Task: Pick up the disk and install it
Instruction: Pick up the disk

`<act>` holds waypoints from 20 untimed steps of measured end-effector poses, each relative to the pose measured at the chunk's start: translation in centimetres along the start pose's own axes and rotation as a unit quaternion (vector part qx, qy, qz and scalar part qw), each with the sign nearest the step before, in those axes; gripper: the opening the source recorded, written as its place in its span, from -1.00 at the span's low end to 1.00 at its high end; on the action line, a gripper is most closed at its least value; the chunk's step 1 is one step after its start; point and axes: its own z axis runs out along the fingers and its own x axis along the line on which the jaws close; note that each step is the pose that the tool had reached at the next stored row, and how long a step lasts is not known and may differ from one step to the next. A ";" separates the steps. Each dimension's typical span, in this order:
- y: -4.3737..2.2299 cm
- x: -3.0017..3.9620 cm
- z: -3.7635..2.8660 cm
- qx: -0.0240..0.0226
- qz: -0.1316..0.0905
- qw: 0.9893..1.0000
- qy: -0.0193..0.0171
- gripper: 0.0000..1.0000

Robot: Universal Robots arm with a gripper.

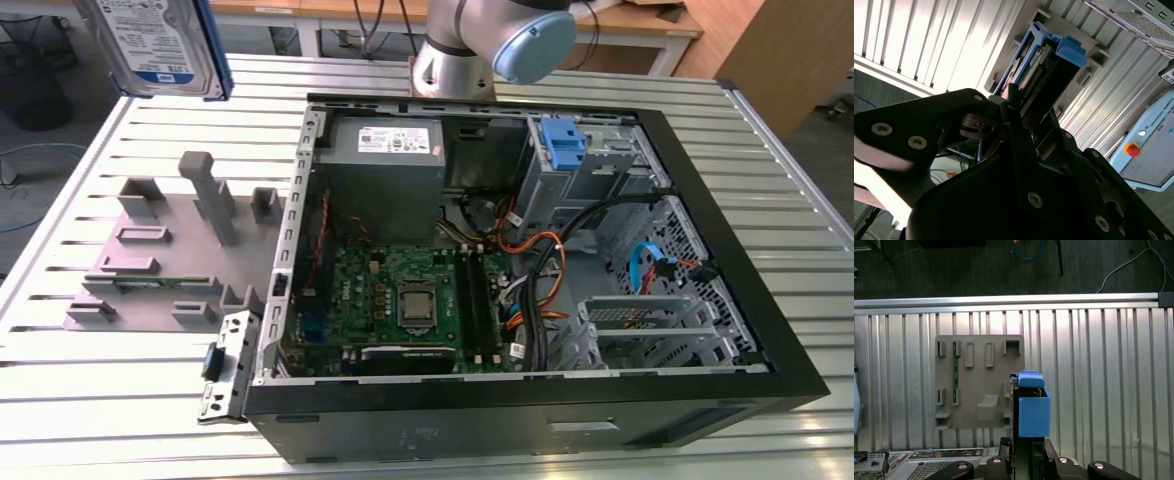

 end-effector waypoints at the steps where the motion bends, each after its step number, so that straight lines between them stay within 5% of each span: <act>1: -0.03 0.00 0.00 0.000 0.000 1.000 0.000 -0.31; 20: -0.53 -0.03 0.00 0.000 0.000 1.000 0.000 -0.31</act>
